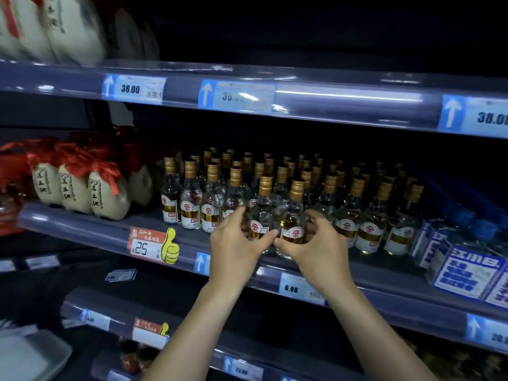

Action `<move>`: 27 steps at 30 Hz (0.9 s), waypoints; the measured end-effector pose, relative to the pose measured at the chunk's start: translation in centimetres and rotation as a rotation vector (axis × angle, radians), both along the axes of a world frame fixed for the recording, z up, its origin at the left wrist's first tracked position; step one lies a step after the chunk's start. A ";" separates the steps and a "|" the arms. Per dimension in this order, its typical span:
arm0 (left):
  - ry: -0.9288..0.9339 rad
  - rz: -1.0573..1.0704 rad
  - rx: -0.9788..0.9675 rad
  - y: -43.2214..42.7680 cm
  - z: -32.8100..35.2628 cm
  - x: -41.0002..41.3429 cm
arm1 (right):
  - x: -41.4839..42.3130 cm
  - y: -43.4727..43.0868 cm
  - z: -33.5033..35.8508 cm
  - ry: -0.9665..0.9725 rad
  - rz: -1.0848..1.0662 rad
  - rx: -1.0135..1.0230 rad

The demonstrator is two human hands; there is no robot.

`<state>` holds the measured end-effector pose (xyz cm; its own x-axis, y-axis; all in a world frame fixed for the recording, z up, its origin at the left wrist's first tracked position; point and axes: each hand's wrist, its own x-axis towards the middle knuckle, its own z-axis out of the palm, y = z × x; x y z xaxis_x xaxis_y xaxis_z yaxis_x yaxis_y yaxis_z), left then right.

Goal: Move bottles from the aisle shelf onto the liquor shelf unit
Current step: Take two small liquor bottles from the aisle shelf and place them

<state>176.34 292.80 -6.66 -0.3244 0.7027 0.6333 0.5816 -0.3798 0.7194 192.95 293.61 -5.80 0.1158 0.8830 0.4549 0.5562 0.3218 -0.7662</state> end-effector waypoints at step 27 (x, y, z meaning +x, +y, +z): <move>0.153 0.125 0.038 0.5 -1.0 -1.4 | -1.6 0.9 0.7 -0.084 -0.020 -0.062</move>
